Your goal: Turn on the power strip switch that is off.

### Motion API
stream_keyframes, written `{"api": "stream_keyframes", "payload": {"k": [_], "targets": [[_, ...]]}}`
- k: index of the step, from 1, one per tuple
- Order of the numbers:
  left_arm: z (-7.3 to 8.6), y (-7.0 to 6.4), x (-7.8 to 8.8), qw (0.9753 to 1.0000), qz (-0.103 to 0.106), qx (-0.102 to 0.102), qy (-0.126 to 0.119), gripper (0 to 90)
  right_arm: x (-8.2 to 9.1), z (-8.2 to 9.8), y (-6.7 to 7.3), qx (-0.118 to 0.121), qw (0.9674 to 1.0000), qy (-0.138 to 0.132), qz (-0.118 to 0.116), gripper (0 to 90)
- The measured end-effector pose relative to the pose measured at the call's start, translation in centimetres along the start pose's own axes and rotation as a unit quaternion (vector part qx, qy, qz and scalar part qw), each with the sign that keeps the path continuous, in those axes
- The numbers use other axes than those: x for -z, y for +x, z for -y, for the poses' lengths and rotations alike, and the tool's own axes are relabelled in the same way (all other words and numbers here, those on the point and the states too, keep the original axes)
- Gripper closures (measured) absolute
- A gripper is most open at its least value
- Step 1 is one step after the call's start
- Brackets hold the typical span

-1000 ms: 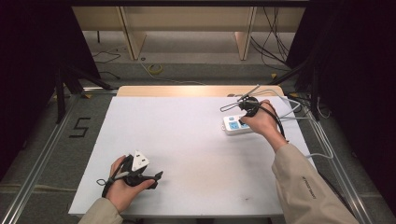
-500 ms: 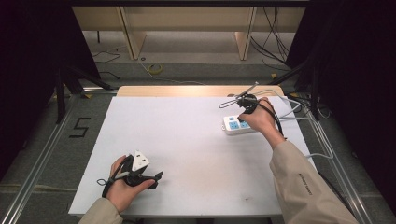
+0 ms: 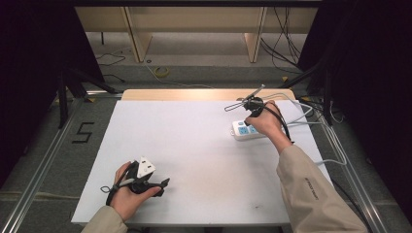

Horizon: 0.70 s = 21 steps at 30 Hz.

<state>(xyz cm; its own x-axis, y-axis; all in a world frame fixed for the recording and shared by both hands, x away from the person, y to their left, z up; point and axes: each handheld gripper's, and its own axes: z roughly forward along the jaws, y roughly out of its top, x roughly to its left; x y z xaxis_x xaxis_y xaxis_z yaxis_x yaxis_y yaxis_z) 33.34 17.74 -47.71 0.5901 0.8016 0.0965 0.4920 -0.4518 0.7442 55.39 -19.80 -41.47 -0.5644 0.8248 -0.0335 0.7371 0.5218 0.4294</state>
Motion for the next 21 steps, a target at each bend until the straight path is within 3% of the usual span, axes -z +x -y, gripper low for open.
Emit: {"api": "stream_keyframes", "payload": {"k": [21], "targets": [[0.0,0.0,0.0,1.0000,0.000,-0.001,0.000,16.6,-1.0,-1.2,-0.1,-0.011,0.9999,-0.004,0.002,90.0]]}}
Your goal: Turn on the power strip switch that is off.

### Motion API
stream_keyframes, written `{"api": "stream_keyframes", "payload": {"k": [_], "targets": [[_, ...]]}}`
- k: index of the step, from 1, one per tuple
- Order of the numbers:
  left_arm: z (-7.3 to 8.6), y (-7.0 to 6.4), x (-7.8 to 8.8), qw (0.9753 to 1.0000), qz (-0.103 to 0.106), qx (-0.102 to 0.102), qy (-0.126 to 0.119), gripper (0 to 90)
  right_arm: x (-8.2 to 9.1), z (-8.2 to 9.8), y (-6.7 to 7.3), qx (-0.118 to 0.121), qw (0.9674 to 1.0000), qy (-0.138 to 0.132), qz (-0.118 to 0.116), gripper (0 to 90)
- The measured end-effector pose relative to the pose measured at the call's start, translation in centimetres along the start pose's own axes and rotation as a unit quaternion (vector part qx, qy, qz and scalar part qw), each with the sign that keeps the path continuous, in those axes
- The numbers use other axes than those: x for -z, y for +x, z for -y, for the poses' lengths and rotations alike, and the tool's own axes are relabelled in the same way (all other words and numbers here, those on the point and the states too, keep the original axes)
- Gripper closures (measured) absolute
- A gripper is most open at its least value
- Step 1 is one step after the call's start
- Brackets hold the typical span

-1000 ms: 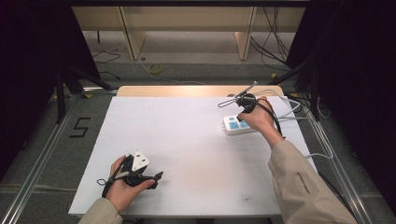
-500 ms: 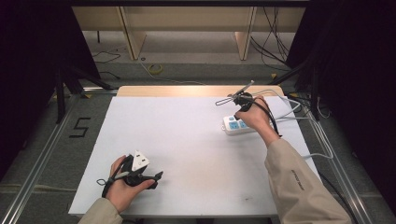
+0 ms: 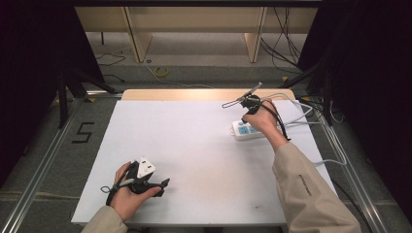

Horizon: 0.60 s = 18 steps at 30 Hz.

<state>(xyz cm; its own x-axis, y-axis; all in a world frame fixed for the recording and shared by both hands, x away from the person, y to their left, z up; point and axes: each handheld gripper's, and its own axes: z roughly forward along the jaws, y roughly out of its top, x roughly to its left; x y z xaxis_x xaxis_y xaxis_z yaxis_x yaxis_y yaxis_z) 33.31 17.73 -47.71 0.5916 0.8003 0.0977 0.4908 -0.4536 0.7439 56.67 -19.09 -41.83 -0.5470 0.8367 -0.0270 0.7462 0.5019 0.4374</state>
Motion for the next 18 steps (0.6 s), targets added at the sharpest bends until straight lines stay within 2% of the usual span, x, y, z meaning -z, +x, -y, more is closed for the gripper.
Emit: {"api": "stream_keyframes", "payload": {"k": [18], "targets": [[0.00,-0.03,-0.04,1.0000,0.002,0.000,0.000,16.7,-0.63,-0.45,0.04,-0.004,1.0000,-0.001,0.003,90.0]]}}
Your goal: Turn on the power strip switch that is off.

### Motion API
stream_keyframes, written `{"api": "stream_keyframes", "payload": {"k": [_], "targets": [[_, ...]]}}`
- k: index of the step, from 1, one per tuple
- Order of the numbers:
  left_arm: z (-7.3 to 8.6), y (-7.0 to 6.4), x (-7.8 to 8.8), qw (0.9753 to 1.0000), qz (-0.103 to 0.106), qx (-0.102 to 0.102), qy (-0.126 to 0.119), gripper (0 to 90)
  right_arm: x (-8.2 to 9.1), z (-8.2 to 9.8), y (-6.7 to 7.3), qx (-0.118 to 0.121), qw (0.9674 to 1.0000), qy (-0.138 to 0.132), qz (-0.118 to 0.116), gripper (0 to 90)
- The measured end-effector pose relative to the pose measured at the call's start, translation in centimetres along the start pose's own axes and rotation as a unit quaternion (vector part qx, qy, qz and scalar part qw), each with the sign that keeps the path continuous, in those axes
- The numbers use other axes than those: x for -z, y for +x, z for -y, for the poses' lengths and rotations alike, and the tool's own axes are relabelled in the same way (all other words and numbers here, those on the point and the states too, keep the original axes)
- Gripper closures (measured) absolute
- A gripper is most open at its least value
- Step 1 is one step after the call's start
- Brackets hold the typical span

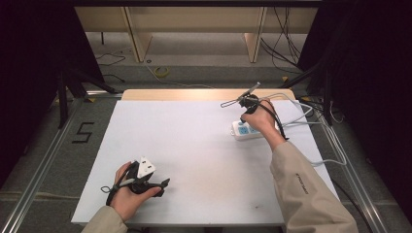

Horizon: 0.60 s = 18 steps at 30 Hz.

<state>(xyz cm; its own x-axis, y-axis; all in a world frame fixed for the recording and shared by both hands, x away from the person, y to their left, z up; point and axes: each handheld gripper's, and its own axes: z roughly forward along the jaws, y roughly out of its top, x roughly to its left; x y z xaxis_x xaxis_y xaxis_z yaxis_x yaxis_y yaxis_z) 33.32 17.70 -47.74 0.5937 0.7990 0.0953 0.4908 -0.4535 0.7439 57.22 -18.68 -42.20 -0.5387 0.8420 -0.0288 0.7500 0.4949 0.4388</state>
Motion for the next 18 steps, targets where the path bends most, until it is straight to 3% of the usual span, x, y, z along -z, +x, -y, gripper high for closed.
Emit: {"api": "stream_keyframes", "payload": {"k": [18], "targets": [[0.02,0.04,0.05,1.0000,-0.002,0.001,0.000,16.7,-0.47,-0.30,0.15,0.003,1.0000,0.004,0.004,90.0]]}}
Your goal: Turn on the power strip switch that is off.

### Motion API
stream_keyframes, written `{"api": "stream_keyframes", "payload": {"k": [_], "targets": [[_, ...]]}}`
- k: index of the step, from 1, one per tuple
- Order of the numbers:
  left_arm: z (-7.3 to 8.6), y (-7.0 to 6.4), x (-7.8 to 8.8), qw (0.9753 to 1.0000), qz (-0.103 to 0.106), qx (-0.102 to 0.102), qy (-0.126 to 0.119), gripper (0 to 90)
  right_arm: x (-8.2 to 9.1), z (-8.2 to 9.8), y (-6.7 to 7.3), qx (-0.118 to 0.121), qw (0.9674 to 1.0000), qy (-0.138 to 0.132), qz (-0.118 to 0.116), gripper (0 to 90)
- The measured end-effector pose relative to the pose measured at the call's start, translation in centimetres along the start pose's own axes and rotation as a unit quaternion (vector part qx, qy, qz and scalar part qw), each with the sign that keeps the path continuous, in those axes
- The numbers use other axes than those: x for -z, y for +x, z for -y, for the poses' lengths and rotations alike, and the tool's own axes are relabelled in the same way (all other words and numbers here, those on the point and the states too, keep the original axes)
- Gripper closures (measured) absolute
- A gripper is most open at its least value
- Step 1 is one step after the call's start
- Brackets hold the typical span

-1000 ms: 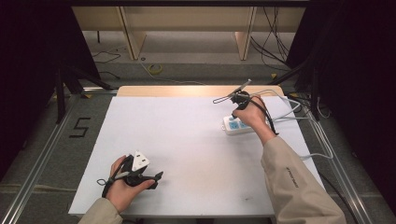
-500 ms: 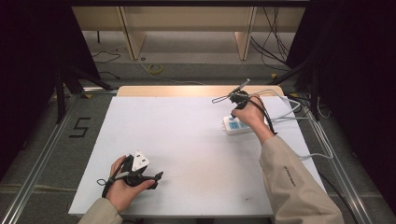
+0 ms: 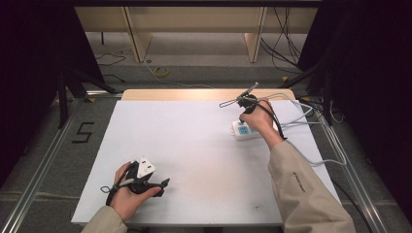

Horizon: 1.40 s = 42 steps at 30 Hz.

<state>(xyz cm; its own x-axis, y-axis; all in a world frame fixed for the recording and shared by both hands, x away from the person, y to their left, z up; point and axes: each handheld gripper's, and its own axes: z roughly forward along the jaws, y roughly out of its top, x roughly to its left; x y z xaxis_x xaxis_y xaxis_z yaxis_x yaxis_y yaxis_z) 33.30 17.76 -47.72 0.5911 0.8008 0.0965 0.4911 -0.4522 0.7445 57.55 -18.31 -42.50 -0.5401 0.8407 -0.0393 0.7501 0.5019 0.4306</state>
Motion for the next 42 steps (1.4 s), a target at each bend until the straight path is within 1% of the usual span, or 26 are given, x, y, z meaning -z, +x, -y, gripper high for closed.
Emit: {"api": "stream_keyframes", "payload": {"k": [3,12,13,18,22,30,42], "targets": [[0.00,0.00,0.00,1.0000,0.000,0.000,0.000,16.6,-0.01,-0.08,0.07,-0.003,1.0000,-0.003,0.000,90.0],[-0.01,0.00,0.03,1.0000,0.000,0.000,-0.001,16.7,-0.18,-0.19,0.09,0.000,1.0000,0.000,0.000,90.0],[-0.01,0.00,0.03,1.0000,0.000,0.000,-0.001,16.7,-0.19,-0.20,0.17,-0.004,1.0000,0.003,0.000,90.0],[-0.05,0.00,0.09,1.0000,-0.001,0.000,-0.001,17.0,-0.41,-0.24,0.29,0.001,1.0000,0.001,0.001,90.0],[-0.06,0.02,0.14,1.0000,-0.003,-0.002,-0.001,17.5,-0.53,-0.28,0.41,-0.002,1.0000,0.004,0.001,90.0],[-0.10,0.01,0.18,1.0000,-0.005,-0.004,0.000,17.7,-0.66,-0.34,0.36,0.002,1.0000,0.006,0.002,90.0],[-0.13,0.02,0.27,1.0000,-0.007,-0.005,0.001,17.9,-0.76,-0.35,0.34,-0.001,1.0000,0.008,0.005,90.0]]}}
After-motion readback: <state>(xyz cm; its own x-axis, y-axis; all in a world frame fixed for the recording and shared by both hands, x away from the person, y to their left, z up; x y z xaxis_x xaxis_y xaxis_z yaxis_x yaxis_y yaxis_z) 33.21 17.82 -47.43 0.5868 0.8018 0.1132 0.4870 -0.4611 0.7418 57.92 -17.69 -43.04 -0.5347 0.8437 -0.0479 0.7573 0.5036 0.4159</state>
